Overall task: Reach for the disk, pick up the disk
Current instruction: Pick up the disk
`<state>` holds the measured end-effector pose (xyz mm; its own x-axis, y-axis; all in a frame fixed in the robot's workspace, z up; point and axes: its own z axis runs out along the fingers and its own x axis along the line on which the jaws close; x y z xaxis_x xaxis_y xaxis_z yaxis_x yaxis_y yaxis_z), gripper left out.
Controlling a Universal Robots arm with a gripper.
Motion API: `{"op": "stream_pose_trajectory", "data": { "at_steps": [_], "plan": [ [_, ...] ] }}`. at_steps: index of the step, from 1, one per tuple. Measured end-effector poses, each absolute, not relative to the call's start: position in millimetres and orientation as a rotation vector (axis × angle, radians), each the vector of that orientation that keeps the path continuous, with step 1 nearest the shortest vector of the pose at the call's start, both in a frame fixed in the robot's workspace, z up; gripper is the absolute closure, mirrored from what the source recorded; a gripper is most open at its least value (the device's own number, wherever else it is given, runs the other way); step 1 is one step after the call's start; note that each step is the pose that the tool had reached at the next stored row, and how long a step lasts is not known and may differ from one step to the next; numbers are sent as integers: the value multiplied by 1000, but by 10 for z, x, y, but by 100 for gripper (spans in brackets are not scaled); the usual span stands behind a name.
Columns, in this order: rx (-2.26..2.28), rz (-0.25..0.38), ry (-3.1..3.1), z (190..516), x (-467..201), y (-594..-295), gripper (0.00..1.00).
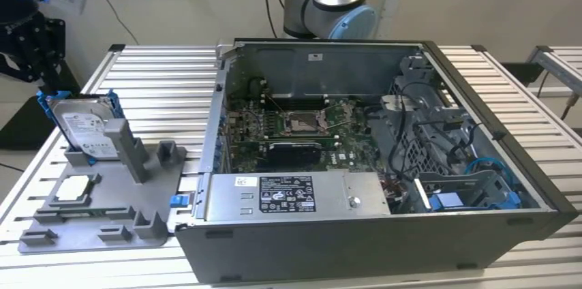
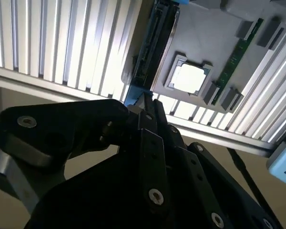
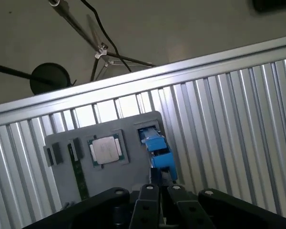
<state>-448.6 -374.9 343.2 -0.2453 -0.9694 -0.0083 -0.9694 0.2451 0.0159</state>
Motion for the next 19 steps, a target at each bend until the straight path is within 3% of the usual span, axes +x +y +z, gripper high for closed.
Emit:
{"op": "stream_pose_trajectory", "data": {
  "at_steps": [19],
  "plan": [
    [2094, -27, -2337, 3229, -4487, -3723, 0]
  ]
}}
